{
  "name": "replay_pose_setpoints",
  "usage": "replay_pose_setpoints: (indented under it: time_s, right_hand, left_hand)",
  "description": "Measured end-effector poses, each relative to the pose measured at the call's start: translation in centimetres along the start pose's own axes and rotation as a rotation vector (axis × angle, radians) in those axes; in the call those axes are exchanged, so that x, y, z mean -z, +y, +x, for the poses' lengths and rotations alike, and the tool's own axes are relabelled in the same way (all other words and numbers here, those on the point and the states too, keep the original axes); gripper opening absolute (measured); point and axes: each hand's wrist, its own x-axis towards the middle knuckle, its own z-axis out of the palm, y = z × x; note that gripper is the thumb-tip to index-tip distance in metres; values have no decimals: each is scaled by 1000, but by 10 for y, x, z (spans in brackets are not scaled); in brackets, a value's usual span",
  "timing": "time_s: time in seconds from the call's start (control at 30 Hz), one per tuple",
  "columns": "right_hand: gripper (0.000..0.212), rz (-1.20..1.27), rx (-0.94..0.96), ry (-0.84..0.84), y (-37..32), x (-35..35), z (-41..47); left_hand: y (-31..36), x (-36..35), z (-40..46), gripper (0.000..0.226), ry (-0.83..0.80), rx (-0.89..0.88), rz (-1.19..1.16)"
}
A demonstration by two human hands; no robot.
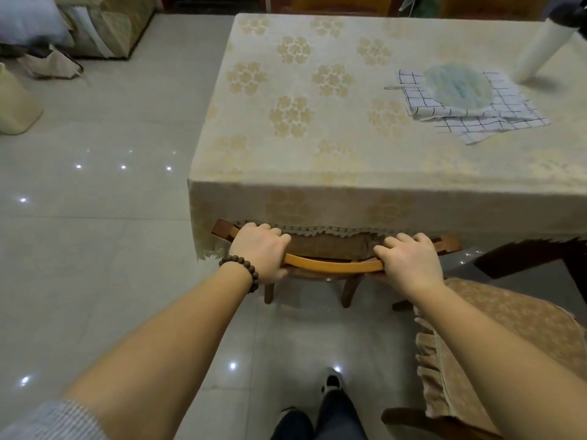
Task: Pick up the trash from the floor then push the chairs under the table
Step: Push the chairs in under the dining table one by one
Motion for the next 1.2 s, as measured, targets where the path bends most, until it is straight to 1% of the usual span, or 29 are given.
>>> replay_pose_setpoints:
  time_s: [0.17, 0.3, 0.5, 0.67, 0.83, 1.0, 1.07, 1.1, 1.17, 1.2]
  right_hand:
    - [34, 19, -3, -44, 18, 12, 34]
    - [27, 28, 14, -66, 24, 18, 58]
    - [35, 34, 49, -26, 35, 16, 96]
    - [35, 55, 82, 7, 37, 11, 99]
    - [36, 37, 34, 19, 35, 10, 97]
    - [39, 49, -28, 17, 29, 12, 94]
    - [47, 62, -35, -26, 29, 15, 93]
    - [56, 81, -36, -48, 29, 16, 91]
    - [74, 144, -36, -74, 31, 22, 82]
    - [79, 174, -40, -65, 32, 26, 76]
  left_hand:
    - [-10, 0, 34, 54, -12, 26, -6]
    - [-23, 3, 55, 53, -41, 53, 3]
    - [-44, 8, 81, 55, -42, 62, 32]
    - [-46, 8, 83, 57, -67, 70, 34]
    - [-42, 11, 81, 61, -87, 108, 30]
    - [-36, 16, 79, 59, -157, 173, 21]
    - [-34, 18, 77, 68, -177, 201, -21]
    - [-32, 20, 74, 74, -175, 211, -57]
    - [-29, 27, 65, 83, -144, 224, -135]
    - [-26, 32, 60, 83, -109, 225, -159]
